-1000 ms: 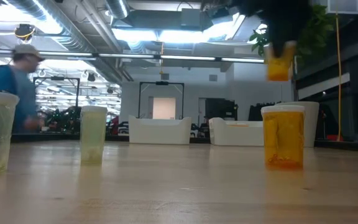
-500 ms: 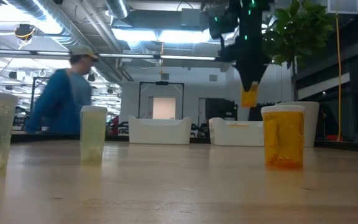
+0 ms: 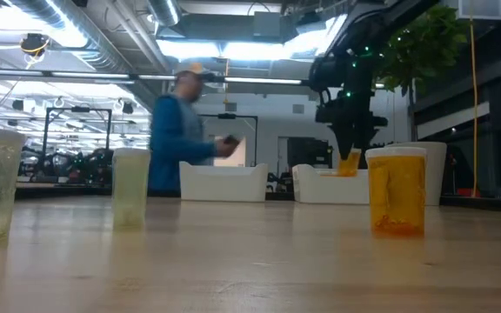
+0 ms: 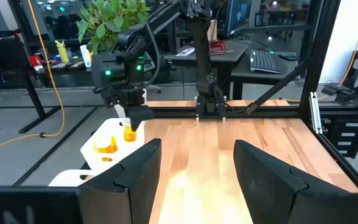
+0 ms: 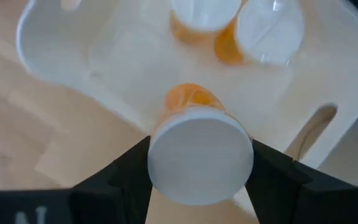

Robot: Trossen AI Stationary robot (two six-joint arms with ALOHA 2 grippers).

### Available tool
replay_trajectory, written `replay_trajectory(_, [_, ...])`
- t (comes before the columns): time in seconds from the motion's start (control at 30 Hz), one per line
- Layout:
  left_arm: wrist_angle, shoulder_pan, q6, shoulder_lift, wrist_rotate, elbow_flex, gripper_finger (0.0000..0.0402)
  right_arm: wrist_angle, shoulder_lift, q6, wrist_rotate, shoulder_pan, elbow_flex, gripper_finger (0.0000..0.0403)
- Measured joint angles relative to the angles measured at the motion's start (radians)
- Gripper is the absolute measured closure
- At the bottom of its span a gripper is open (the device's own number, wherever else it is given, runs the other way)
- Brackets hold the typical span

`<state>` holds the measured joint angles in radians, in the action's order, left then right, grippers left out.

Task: Pick and place medicine bottles into bin by pill shape (circle, oval)
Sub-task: Put the orange capsule bottle into the right white bin

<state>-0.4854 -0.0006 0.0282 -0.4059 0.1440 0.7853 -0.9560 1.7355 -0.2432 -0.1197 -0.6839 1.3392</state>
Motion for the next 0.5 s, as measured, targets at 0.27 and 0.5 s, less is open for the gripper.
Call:
replay_trajectory(0.27, [-0.001,0.000,-0.001,0.000,0.000,0.000,0.0207,0.072,0.000,0.032,0.028,-0.048,-0.061,0.0190])
replay_trajectory(0.5, [-0.001,0.000,-0.001,0.000,0.000,0.000,0.0207,0.134,0.005,0.038,0.027,-0.078,-0.124,0.0190])
